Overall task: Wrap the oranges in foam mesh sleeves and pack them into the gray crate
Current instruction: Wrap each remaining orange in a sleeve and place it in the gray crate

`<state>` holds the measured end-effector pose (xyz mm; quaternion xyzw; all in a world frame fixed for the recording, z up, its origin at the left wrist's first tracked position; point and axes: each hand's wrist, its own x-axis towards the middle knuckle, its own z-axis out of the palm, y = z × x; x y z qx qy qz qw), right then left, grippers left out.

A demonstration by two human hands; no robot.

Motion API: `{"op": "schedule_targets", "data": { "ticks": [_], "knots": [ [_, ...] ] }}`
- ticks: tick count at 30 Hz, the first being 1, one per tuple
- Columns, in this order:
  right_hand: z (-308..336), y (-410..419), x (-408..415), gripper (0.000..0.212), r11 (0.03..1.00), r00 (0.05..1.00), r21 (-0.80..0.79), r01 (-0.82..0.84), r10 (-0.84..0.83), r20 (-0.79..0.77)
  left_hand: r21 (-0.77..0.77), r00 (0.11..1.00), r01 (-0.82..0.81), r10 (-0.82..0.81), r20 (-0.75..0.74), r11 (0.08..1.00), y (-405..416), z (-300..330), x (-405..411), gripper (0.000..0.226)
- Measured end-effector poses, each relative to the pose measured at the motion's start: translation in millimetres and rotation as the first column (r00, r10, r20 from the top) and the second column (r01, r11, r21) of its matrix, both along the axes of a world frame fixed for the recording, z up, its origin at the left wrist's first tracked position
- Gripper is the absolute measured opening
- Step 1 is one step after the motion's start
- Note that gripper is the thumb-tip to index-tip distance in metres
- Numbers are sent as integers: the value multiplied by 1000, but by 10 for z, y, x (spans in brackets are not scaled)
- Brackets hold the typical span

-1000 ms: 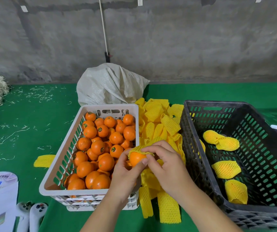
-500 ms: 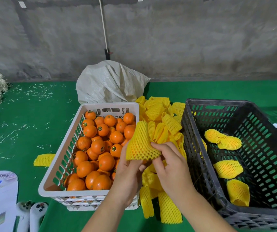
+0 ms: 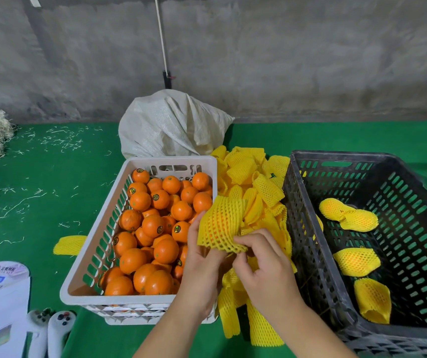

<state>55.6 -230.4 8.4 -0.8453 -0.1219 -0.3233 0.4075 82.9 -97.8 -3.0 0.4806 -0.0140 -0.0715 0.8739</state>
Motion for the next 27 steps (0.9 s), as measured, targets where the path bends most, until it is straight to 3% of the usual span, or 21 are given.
{"op": "schedule_targets", "data": {
  "ticks": [3,6,8,10,12,13,16,19,21,23,24,25,26,27],
  "knots": [
    [1,6,-16,17,998,996,-49,-28,32,77,69,995,-95,97,-20,993,-8,57,42,54],
    [14,37,-38,16,992,989,10,-127,128,-71,147,986,-164,164,14,975,-19,64,43,58],
    [99,47,-35,28,952,935,293,-87,179,-306,247,973,-231,218,80,941,-11,24,54,64],
    [180,32,24,54,799,799,595,93,296,-523,361,963,-263,220,156,894,-2,-26,75,71],
    [199,46,99,71,691,666,714,117,478,-572,492,963,-231,125,239,840,3,-62,69,88],
    [193,67,121,78,685,659,723,93,502,-560,577,959,-203,42,281,791,9,-81,58,97],
    [128,50,178,84,666,754,738,106,430,-497,784,910,-151,-224,348,602,69,-95,71,105],
    [35,-197,233,97,595,783,778,202,379,-493,856,833,-205,-374,407,474,217,-58,189,87],
    [41,-480,293,106,571,793,759,313,282,-539,876,808,-322,-377,452,360,401,-61,314,67],
    [70,-808,360,109,483,807,781,396,222,-547,927,881,-307,-304,363,217,674,-140,498,56],
    [88,-958,399,115,418,816,800,430,200,-543,971,924,-231,-299,240,64,829,-212,598,57],
    [102,-1088,433,122,348,826,818,458,174,-536,985,951,-88,-308,38,-152,963,-276,663,63],
    [107,-1196,466,128,276,839,837,472,151,-523,936,938,63,-300,-174,-346,1070,-337,696,71],
    [113,-1264,496,129,206,853,856,474,134,-504,872,899,186,-279,-337,-453,1144,-384,704,79]
  ]
}}
